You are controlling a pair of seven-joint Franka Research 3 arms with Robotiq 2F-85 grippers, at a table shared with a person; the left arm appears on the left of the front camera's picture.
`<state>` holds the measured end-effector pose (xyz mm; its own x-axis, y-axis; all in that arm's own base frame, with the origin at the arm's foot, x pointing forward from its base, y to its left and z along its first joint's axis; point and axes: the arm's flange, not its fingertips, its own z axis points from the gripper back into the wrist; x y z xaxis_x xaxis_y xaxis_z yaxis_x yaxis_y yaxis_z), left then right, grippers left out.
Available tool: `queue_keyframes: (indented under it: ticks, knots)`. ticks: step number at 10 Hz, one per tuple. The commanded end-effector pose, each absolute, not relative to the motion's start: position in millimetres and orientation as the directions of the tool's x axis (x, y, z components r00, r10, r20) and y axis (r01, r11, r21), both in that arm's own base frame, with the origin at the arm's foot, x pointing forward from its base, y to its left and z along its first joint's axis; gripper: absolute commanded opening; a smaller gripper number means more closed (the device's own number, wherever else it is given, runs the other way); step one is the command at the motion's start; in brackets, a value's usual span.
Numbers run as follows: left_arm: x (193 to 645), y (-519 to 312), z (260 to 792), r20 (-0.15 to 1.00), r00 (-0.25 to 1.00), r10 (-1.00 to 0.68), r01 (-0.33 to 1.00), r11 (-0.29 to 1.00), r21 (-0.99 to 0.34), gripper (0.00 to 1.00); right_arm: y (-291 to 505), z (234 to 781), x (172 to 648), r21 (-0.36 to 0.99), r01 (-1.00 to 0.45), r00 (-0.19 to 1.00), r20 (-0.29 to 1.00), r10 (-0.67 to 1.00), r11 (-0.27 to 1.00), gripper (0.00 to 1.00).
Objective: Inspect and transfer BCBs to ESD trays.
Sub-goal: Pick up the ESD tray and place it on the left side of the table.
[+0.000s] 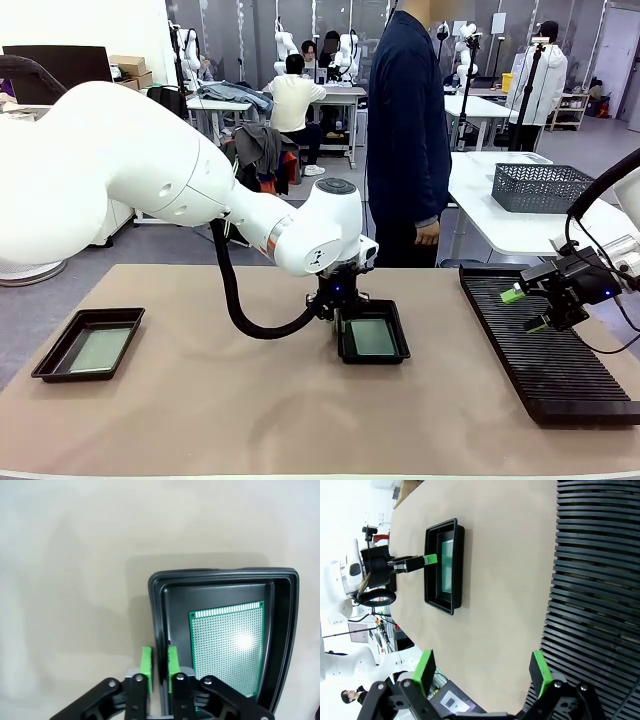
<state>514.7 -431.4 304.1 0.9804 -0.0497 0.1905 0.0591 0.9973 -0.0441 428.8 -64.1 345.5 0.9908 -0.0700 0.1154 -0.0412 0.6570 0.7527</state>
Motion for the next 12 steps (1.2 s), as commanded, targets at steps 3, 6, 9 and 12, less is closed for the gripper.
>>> queue_keyframes:
  ticks: [3,6,9,12]
  knots:
    - [518,-430,304,0.187,0.98,-0.061,0.068,0.997,-0.028,0.0,-64,345,430,0.743,-0.032,0.991,0.111,-0.076,0.669,1.0]
    - [516,-426,307,0.186,0.981,-0.047,0.056,0.998,-0.042,0.0,-64,345,430,0.743,-0.032,0.991,0.111,-0.076,0.669,1.0]
    - [517,-417,308,0.172,0.985,-0.009,0.028,0.994,-0.106,0.0,-64,345,430,0.743,-0.032,0.991,0.111,-0.076,0.669,1.0]
    - [517,-399,313,0.193,0.981,0.024,0.011,0.984,-0.178,0.0,-64,345,430,0.743,-0.032,0.991,0.111,-0.076,0.669,1.0]
